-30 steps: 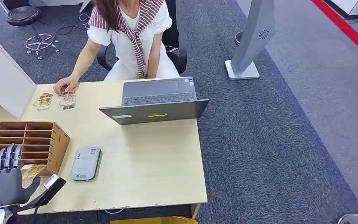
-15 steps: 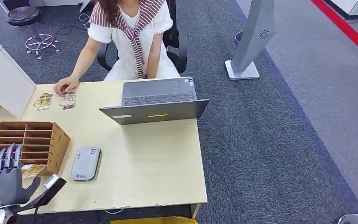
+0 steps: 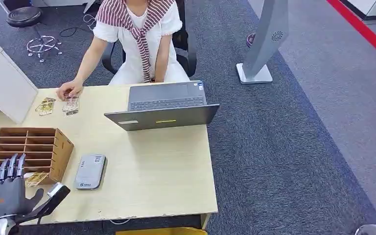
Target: Pass the card to the sensor for recognition and then transmit it.
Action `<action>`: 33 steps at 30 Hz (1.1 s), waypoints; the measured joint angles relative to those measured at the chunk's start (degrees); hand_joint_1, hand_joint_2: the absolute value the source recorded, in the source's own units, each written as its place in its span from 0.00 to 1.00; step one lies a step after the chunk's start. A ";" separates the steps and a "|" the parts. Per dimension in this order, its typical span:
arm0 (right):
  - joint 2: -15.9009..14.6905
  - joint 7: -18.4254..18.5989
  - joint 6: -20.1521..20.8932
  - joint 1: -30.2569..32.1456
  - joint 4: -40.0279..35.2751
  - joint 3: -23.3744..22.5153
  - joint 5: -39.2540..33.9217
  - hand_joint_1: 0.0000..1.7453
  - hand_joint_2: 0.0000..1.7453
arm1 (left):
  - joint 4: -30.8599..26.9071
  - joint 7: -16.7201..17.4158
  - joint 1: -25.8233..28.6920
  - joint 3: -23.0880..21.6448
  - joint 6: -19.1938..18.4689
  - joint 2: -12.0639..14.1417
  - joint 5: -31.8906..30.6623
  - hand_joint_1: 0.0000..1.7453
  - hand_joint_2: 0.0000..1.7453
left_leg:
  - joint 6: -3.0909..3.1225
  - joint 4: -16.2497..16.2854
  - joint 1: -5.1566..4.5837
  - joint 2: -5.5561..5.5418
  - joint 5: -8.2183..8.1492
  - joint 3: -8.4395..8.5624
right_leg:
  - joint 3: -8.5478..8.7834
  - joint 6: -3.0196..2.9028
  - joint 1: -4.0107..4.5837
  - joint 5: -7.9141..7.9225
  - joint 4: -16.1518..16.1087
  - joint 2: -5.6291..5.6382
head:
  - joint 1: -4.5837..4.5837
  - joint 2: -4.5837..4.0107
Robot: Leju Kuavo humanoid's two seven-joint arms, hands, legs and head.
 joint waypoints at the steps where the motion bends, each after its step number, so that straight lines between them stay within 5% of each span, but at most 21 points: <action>1: 0.02 0.04 0.02 -0.01 0.00 0.00 0.00 0.00 1.00 | 0.15 0.28 -0.18 0.00 -0.30 0.00 -0.13 0.00 1.00 | 0.00 0.00 0.00 0.00 0.00 0.00 | 0.00 0.00 0.00 0.00 0.00 0.00 | -0.02 0.00; 8: 0.02 0.33 0.06 -0.05 0.00 0.00 -0.13 0.00 1.00 | 0.94 0.98 -0.72 0.00 -1.05 -0.02 -0.48 0.00 1.00 | 0.00 0.00 0.00 0.01 0.00 0.01 | 0.00 0.00 0.00 0.00 0.00 0.01 | 0.00 -0.02; 9: 0.02 0.35 0.11 -0.06 0.00 0.00 -0.13 0.00 1.00 | 0.94 1.01 -0.74 0.00 -1.11 -0.02 -0.46 1.00 1.00 | 0.00 0.00 0.00 0.01 0.00 0.01 | 0.00 0.00 0.00 0.00 0.00 0.01 | -0.02 -0.02; 33: 0.02 0.55 0.33 -0.10 -0.02 0.00 -0.13 0.00 1.00 | 0.96 -1.95 -0.79 0.00 0.77 -0.02 2.89 1.00 1.00 | 0.00 0.00 0.00 0.01 0.00 0.00 | 0.00 0.00 0.00 0.00 0.00 0.01 | 0.00 0.00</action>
